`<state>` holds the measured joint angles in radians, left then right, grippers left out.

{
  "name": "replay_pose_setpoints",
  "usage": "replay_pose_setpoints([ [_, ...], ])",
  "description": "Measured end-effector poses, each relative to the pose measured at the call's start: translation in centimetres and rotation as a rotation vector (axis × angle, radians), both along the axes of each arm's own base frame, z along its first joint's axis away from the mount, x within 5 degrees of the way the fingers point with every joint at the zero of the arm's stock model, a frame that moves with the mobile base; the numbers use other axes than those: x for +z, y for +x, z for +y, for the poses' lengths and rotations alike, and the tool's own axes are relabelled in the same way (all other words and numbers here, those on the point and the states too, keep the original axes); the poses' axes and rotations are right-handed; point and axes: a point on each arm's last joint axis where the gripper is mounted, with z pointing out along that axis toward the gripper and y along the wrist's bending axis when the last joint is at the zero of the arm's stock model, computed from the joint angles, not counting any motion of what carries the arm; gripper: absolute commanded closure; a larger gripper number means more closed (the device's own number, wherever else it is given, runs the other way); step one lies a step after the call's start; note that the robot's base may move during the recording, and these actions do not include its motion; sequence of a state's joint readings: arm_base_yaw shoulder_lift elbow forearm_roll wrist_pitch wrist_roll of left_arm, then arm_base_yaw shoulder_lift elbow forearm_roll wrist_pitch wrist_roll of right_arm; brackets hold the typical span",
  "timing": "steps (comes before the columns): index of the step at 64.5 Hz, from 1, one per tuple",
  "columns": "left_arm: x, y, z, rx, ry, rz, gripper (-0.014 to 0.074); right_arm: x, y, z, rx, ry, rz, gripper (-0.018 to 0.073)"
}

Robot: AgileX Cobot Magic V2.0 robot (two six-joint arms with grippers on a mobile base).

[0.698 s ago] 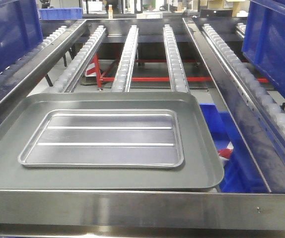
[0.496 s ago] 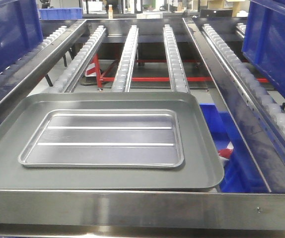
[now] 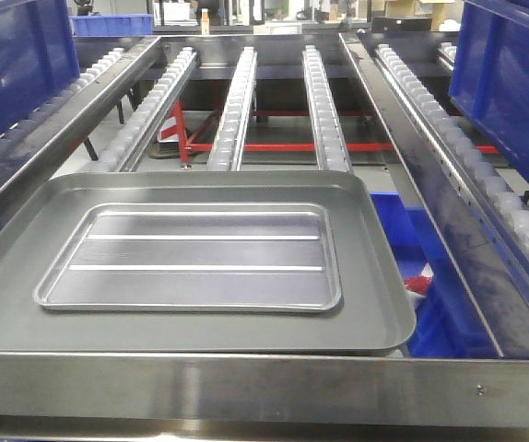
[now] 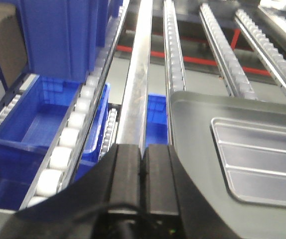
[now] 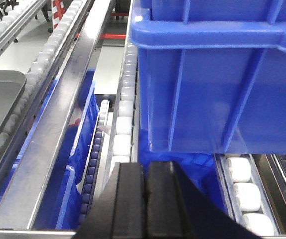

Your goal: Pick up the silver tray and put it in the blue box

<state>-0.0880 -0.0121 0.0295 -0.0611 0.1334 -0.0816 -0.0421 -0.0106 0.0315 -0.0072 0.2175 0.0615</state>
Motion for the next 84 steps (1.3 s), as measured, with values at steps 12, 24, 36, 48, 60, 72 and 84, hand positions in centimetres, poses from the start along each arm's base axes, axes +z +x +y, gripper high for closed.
replay_pose_setpoints([
  [12,1.0,0.0,0.1,0.007,-0.017,-0.109,0.0701,0.8,0.1,0.0,0.000,-0.002,-0.086,0.0503],
  [24,5.8,-0.7,0.1,0.010,0.043,-0.199,0.0699,3.9,-0.3,0.0,0.001,0.005,-0.239,0.0498],
  [36,13.5,0.0,0.0,-0.024,0.109,-0.137,0.0644,9.6,0.1,0.3,0.060,0.024,-0.260,0.0335],
  [48,16.9,3.9,-1.6,-0.141,0.135,0.017,0.0351,14.3,3.2,2.0,0.242,0.044,-0.177,0.0115],
  [60,15.7,8.6,-4.8,-0.279,0.178,0.206,0.0304,15.9,7.7,6.8,0.496,0.033,-0.005,0.0108],
  [72,13.8,11.9,-8.5,-0.393,0.211,0.384,0.0304,14.3,12.2,12.8,0.642,-0.040,0.282,0.0108],
  [84,12.5,15.5,-10.2,-0.386,0.252,0.595,0.0304,11.8,17.3,16.1,0.581,-0.083,0.635,0.0108],
])
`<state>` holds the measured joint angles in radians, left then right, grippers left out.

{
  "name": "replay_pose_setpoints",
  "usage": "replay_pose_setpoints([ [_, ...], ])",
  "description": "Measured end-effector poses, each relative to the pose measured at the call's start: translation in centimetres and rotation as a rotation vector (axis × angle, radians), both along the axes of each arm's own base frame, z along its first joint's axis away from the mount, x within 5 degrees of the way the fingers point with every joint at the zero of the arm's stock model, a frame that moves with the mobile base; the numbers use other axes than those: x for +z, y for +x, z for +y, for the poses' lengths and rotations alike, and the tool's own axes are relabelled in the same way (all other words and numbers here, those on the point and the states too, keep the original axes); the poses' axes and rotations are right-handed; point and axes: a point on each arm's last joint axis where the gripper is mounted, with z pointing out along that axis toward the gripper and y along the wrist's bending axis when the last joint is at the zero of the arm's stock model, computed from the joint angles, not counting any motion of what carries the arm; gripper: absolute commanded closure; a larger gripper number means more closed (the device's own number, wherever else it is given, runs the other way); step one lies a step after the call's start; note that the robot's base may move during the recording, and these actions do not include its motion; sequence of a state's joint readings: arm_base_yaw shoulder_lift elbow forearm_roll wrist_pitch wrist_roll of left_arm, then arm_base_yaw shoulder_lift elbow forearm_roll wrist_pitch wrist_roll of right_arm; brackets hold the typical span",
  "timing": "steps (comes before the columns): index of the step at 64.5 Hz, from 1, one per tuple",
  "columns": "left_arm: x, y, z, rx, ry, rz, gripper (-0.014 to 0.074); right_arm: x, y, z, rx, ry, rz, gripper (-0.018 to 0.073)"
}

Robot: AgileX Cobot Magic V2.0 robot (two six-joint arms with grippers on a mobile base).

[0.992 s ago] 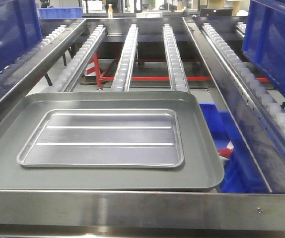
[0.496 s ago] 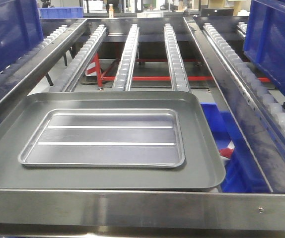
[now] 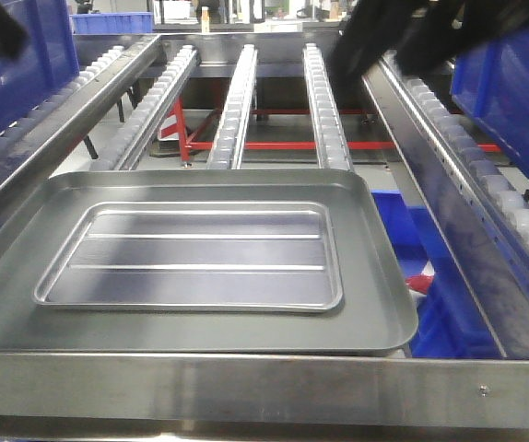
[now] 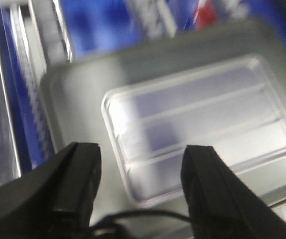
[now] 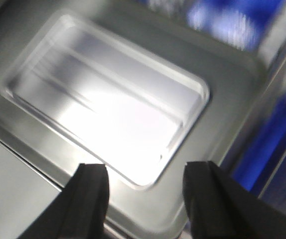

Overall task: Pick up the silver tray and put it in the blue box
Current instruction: 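Lower both grippers onto opposite edges of the small silver tray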

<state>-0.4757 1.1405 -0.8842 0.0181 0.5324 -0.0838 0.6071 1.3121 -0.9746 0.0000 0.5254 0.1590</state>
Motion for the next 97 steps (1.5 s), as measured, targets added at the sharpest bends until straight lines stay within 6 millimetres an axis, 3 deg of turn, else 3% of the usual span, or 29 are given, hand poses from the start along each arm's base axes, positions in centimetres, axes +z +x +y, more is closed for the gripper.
replay_pose_setpoints([
  [10,-2.0,2.9,-0.4,0.092,0.005,0.140,0.0304,-2.0,3.8,1.8,-0.115,-0.055,0.198,0.0108],
  [26,-6.2,6.7,-1.7,0.166,0.047,0.315,0.0304,-5.3,8.2,3.5,-0.285,-0.145,0.298,0.0108],
  [42,-9.2,9.6,-3.0,0.205,0.093,0.442,0.0304,-7.4,9.5,4.1,-0.342,-0.148,0.325,0.0108],
  [57,-12.1,10.6,-3.4,0.233,0.120,0.517,0.0304,-9.4,10.1,4.6,-0.359,-0.155,0.355,0.0115],
  [67,-12.4,11.0,-3.6,0.238,0.116,0.519,0.0311,-10.7,10.4,4.9,-0.358,-0.152,0.368,0.0118],
  [75,-12.5,11.2,-3.7,0.238,0.118,0.522,0.0386,-10.8,10.6,5.1,-0.358,-0.147,0.367,0.0218],
  [88,-12.6,11.3,-3.9,0.248,0.095,0.528,0.0673,-11.0,10.7,5.2,-0.364,-0.148,0.378,0.0519],
  [91,-12.6,11.3,-3.8,0.246,0.102,0.524,0.0712,-11.0,10.8,5.1,-0.372,-0.147,0.380,0.0503],
  [97,-12.6,11.4,-3.8,0.249,0.102,0.525,0.0694,-10.9,10.8,5.1,-0.376,-0.142,0.382,0.0504],
])
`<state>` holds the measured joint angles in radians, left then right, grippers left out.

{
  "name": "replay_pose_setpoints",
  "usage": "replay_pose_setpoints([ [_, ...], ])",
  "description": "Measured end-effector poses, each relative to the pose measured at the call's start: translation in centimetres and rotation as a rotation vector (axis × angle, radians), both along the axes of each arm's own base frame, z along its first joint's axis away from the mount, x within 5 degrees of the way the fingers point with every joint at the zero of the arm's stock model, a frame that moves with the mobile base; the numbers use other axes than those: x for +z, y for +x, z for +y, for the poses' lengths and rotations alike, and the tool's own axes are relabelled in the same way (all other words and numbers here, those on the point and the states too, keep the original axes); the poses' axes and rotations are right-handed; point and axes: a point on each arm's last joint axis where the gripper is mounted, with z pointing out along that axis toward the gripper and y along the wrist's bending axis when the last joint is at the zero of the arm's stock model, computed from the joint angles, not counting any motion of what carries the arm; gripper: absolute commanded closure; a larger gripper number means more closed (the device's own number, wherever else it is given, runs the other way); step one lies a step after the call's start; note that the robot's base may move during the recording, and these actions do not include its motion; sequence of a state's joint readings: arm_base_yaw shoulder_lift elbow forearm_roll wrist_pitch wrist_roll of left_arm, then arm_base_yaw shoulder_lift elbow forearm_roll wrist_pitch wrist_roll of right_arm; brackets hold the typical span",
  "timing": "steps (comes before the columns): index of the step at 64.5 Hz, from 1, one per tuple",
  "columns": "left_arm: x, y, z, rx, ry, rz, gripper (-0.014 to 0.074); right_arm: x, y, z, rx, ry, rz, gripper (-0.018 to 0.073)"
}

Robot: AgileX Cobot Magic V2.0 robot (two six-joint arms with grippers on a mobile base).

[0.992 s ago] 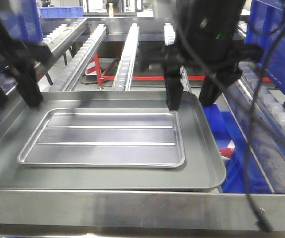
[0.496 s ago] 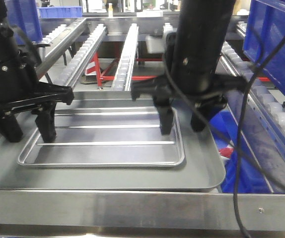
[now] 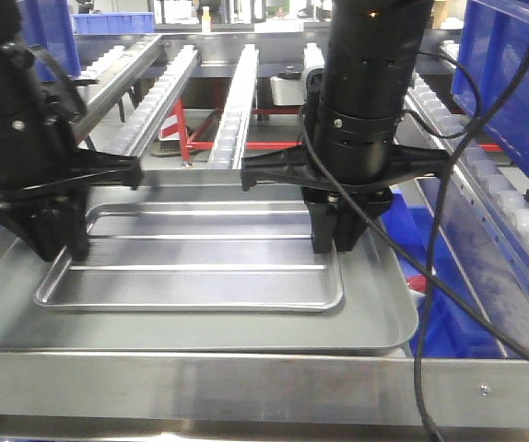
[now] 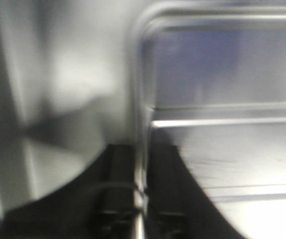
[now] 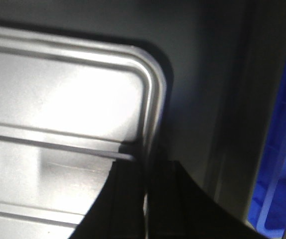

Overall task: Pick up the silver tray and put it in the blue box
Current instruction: 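Lower both grippers onto opposite edges of the small silver tray, then close both grippers on the tray edges and lift it up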

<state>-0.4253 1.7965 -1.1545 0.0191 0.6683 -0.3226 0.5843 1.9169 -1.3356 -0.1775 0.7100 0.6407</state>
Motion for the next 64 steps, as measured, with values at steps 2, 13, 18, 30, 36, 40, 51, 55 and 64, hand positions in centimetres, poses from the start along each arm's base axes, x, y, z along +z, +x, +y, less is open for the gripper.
replay_pose_setpoints([
  [2,0.0,0.0,0.0,0.005,-0.001,0.001,0.0694,0.0,0.0,0.0,-0.002,-0.001,0.002,0.0504],
  [13,0.6,0.2,-0.1,0.019,-0.002,0.010,0.0694,0.4,-0.1,-0.1,-0.002,0.000,-0.003,0.0504],
  [18,0.9,0.1,0.0,0.019,0.003,0.019,0.0694,0.9,-0.3,-0.3,-0.005,0.000,-0.002,0.0504],
  [30,5.3,-1.1,0.5,0.026,-0.027,-0.042,0.0694,4.8,-1.6,-1.1,-0.011,0.028,-0.053,0.0504],
  [36,9.1,-2.1,0.9,0.027,-0.061,-0.113,0.0694,7.8,-2.6,-1.8,-0.014,0.057,-0.108,0.0503],
  [40,11.2,-2.9,1.2,0.026,-0.078,-0.150,0.0694,9.7,-3.4,-2.3,-0.015,0.080,-0.143,0.0503],
  [51,15.5,-5.9,1.6,0.026,-0.109,-0.217,0.0694,13.5,-6.0,-3.1,0.006,0.110,-0.206,0.0503],
  [55,16.3,-7.0,1.7,0.021,-0.109,-0.212,0.0694,14.4,-7.0,-3.1,0.023,0.105,-0.218,0.0503],
  [64,17.0,-8.8,1.3,-0.008,-0.089,-0.183,0.0694,15.7,-8.9,-3.1,0.041,0.091,-0.213,0.0503],
])
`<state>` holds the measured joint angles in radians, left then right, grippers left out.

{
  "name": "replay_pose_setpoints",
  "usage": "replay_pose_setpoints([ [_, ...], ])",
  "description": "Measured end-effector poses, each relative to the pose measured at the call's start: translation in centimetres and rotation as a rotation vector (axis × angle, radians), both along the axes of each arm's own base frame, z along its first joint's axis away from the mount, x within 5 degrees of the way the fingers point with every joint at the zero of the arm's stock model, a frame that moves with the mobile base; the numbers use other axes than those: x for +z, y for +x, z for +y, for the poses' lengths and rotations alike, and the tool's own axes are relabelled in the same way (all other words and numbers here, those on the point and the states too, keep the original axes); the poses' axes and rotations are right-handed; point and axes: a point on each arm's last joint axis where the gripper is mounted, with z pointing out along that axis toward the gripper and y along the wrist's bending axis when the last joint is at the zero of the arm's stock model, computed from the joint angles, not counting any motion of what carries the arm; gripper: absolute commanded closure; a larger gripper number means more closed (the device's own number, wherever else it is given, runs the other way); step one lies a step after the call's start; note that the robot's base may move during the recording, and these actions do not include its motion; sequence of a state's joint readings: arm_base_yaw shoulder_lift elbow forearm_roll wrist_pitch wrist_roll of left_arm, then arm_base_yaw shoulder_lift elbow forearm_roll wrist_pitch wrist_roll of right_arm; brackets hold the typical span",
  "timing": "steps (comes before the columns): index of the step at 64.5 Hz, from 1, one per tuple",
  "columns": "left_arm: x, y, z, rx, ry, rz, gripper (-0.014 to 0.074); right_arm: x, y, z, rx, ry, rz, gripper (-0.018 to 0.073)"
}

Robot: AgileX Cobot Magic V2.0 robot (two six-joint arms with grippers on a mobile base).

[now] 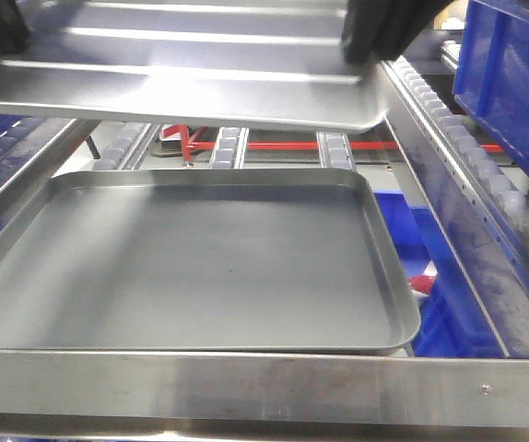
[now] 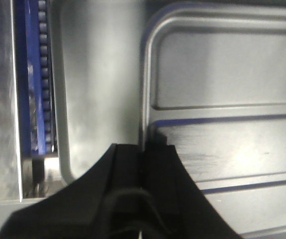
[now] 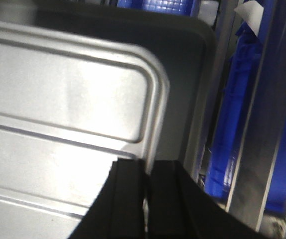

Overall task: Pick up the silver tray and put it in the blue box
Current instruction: 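Close both grippers on the tray edges and lift it up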

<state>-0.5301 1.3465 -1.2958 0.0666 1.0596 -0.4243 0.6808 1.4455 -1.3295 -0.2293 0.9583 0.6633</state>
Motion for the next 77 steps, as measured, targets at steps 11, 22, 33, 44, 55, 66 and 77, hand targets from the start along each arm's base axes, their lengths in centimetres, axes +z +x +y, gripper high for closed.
replay_pose_setpoints([
  [11,-1.4,-1.2,-1.1,-0.012,0.036,0.042,0.0694,-0.3,-1.2,0.4,0.011,-0.044,0.039,0.0503],
  [22,-2.2,-1.6,-1.4,-0.002,0.048,0.050,0.0694,-0.7,-1.5,0.6,0.009,-0.052,0.051,0.0503],
  [33,-2.2,-1.5,-1.4,-0.001,0.045,0.047,0.0694,-0.6,-1.5,0.5,0.007,-0.054,0.047,0.0503],
  [44,-2.2,-1.6,-1.4,0.004,0.047,0.054,0.0694,-0.6,-1.5,0.5,0.007,-0.055,0.047,0.0503],
  [55,-2.2,-1.6,-1.4,0.004,0.046,0.054,0.0694,-0.7,-1.5,0.5,0.005,-0.060,0.053,0.0503],
  [66,-2.2,-1.6,-1.4,0.004,0.046,0.054,0.0694,-0.7,-1.5,0.5,0.005,-0.060,0.053,0.0503],
  [77,-2.2,-1.6,-1.4,0.004,0.046,0.054,0.0694,-0.7,-1.5,0.5,0.003,-0.059,0.053,0.0503],
])
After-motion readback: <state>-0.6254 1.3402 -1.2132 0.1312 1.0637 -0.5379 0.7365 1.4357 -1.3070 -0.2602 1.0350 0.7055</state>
